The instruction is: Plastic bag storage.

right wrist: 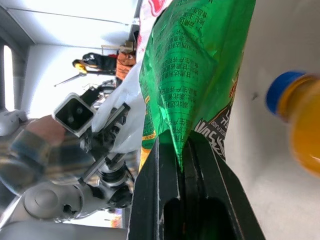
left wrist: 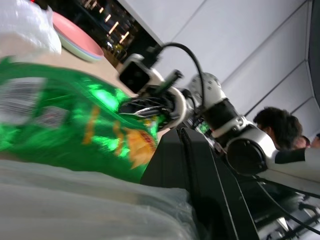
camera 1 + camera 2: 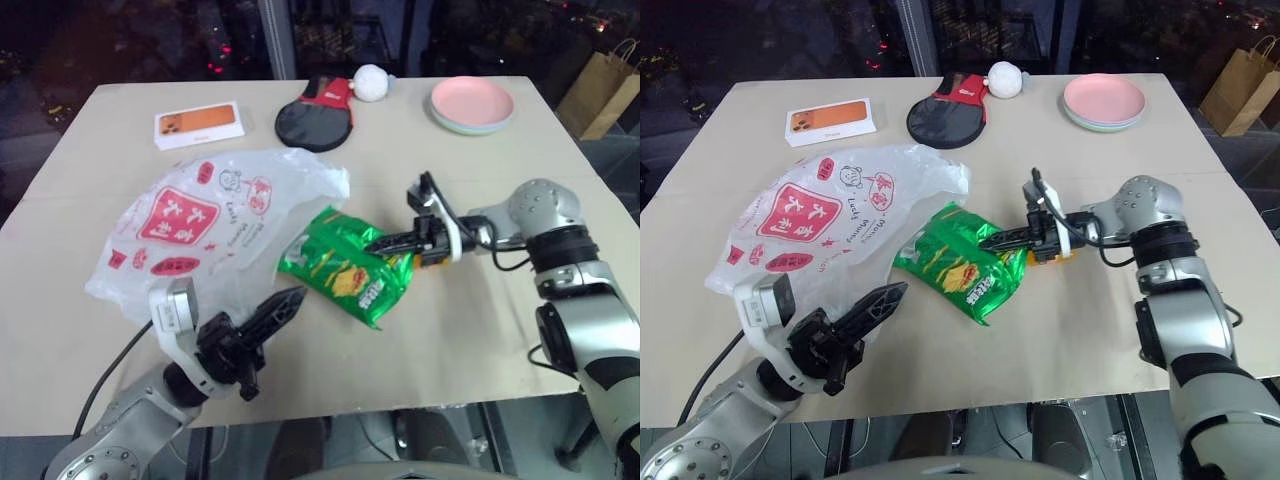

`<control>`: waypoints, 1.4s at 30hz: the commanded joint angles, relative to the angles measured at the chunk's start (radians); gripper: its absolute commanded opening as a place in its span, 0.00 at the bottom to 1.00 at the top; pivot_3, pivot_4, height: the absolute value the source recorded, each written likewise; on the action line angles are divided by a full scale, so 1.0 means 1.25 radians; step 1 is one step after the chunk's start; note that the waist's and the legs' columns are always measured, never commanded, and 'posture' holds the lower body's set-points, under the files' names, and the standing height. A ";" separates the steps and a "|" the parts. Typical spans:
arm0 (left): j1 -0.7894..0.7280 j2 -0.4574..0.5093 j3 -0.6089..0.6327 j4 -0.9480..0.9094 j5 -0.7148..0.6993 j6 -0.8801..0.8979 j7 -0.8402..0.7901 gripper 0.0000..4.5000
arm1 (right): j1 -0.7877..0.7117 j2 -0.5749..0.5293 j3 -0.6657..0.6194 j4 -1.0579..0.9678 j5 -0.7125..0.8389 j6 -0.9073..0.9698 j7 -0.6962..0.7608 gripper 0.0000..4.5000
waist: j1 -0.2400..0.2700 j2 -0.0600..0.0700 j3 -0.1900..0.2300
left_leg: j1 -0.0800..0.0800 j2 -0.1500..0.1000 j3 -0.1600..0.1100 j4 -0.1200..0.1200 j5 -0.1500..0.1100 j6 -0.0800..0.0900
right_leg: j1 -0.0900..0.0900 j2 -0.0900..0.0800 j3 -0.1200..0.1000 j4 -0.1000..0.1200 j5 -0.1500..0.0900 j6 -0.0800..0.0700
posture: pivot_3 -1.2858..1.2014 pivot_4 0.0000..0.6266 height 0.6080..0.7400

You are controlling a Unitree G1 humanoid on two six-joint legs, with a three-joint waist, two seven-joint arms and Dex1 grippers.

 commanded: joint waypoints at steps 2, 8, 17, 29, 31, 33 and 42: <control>-0.011 -0.013 0.011 -0.003 -0.003 -0.014 0.007 0.00 | -0.032 -0.025 0.027 -0.015 -0.029 -0.030 0.132 0.01 | -0.007 0.000 0.000 | 0.000 0.000 0.000 0.000 0.000 0.000 | 0.000 0.000 0.000 0.000 0.000 0.000 | 0.52 0.24 1.00; -0.009 -0.024 0.005 -0.010 0.001 -0.012 0.008 0.00 | -0.029 0.056 0.028 -0.017 -0.074 -0.033 0.108 0.01 | -0.016 0.000 0.000 | 0.001 0.002 0.002 0.000 0.000 0.000 | -0.001 0.003 0.003 0.002 0.000 0.000 | 0.52 0.24 1.00; 0.003 -0.025 -0.018 -0.046 -0.010 -0.007 0.001 0.00 | -0.027 0.176 -0.005 0.054 -0.158 -0.055 0.025 0.01 | -0.004 0.001 0.000 | 0.000 0.001 0.001 0.000 0.000 0.000 | -0.002 0.001 0.002 0.002 0.000 0.000 | 0.52 0.24 1.00; -0.014 -0.024 -0.075 -0.037 0.023 -0.005 -0.023 0.00 | -0.081 0.391 -0.210 0.241 -0.218 -0.058 -0.208 0.01 | -0.005 0.001 0.000 | -0.001 0.001 0.002 0.000 0.000 0.000 | -0.003 0.001 0.003 0.003 0.000 0.000 | 0.52 0.24 1.00; -0.023 -0.023 -0.081 -0.036 0.025 -0.007 -0.029 0.00 | -0.096 0.419 -0.259 0.277 -0.221 -0.076 -0.253 0.01 | -0.005 0.001 0.000 | -0.001 0.001 0.001 0.000 0.000 0.000 | -0.003 0.001 0.002 0.003 0.000 0.000 | 0.52 0.24 1.00; -0.034 -0.019 -0.080 -0.039 0.017 -0.005 -0.032 0.00 | -0.104 0.436 -0.285 0.284 -0.224 -0.089 -0.277 0.01 | -0.004 0.001 0.000 | -0.001 0.001 0.001 0.000 0.000 0.000 | -0.003 0.002 0.002 0.003 0.000 0.000 | 0.52 0.24 1.00; -0.049 0.000 -0.096 -0.034 0.029 0.004 -0.054 0.00 | -0.147 0.530 -0.476 0.281 -0.195 -0.276 -0.494 0.01 | -0.006 0.001 0.000 | -0.001 0.001 0.002 0.000 0.000 0.000 | -0.003 0.002 0.002 0.004 0.000 0.000 | 0.52 0.24 1.00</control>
